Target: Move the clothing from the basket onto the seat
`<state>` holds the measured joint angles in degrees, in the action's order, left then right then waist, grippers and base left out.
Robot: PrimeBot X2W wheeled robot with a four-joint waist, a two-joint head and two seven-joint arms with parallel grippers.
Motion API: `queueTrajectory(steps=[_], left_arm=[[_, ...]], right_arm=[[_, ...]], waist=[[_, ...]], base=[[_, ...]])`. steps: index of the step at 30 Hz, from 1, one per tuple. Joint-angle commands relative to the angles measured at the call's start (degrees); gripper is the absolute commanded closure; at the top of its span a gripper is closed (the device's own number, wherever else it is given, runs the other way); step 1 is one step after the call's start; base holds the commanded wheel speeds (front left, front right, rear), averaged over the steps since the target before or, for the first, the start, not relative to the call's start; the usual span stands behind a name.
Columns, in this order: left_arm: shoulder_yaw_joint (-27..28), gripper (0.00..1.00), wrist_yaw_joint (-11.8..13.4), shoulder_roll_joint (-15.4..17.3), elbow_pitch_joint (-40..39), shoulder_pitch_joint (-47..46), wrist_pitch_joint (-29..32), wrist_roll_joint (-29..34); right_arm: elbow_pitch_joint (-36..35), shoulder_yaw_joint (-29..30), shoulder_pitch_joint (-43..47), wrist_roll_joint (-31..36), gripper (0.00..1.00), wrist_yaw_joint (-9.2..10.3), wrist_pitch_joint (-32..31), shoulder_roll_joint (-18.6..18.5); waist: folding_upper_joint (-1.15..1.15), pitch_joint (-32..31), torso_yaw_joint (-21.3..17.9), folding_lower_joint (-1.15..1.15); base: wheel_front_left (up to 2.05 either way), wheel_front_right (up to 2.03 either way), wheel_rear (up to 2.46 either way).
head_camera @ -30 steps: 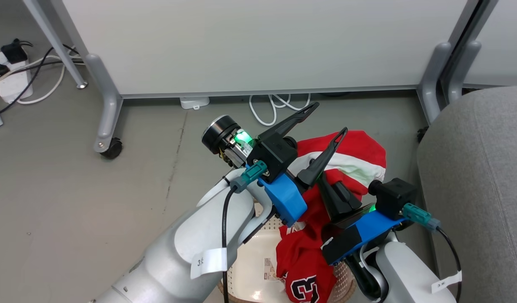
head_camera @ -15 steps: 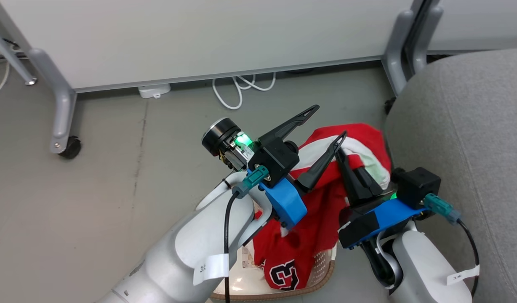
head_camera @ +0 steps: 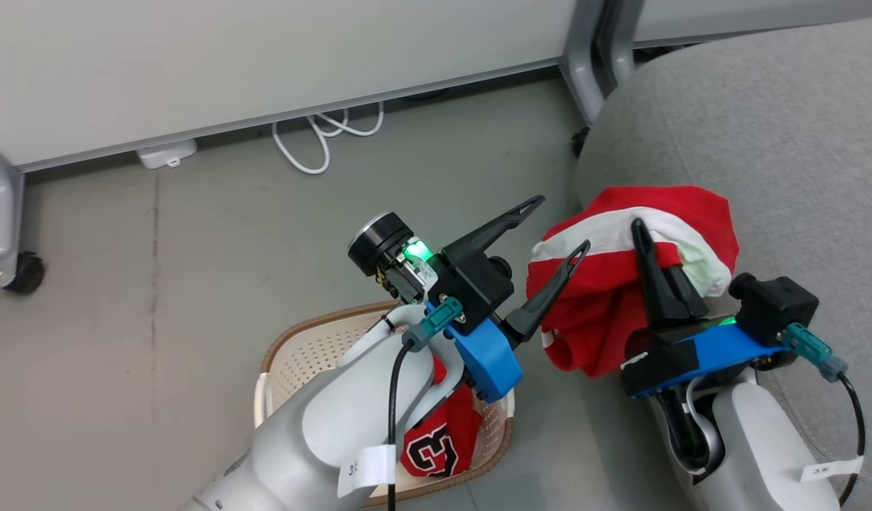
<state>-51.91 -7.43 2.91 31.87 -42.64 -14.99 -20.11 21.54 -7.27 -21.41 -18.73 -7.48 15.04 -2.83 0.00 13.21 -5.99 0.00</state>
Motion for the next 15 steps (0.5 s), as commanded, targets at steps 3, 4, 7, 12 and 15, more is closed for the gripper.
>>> queueTrajectory(steps=[3,4,7,12,15], left_arm=[[-0.64,0.0,-0.04,0.09,-0.01,0.34,-0.3,-0.33],[-1.01,0.0,-0.04,0.14,0.09,0.37,-0.3,-0.37],[-1.83,0.0,-0.04,0.23,0.24,0.54,-0.3,-0.59],[-3.69,0.0,-0.05,0.21,0.32,0.73,-0.3,-1.06],[-4.7,0.0,-0.04,0.18,0.26,0.85,-0.3,-1.35]], right_arm=[[-0.64,1.26,0.87,0.59,1.0,-0.03,0.22,-0.1],[-0.84,1.78,0.91,0.59,1.0,-0.03,0.22,-0.13],[-1.35,3.1,1.47,0.69,1.0,-0.03,0.22,-0.09],[-2.34,5.1,2.7,1.06,1.0,-0.03,0.22,-0.11],[-2.81,6.61,4.16,1.01,1.0,-0.03,0.22,-0.1]], waist=[[0.0,0.85,-2.24,0.0],[0.0,1.03,-2.85,0.0],[0.0,1.5,-4.47,0.0],[0.0,2.0,-6.19,0.0],[0.0,2.23,-6.78,0.0]], base=[[0.0,0.0,0.0],[0.0,0.0,0.0],[0.0,0.0,0.0],[0.0,0.0,0.0],[0.0,0.0,0.0]])
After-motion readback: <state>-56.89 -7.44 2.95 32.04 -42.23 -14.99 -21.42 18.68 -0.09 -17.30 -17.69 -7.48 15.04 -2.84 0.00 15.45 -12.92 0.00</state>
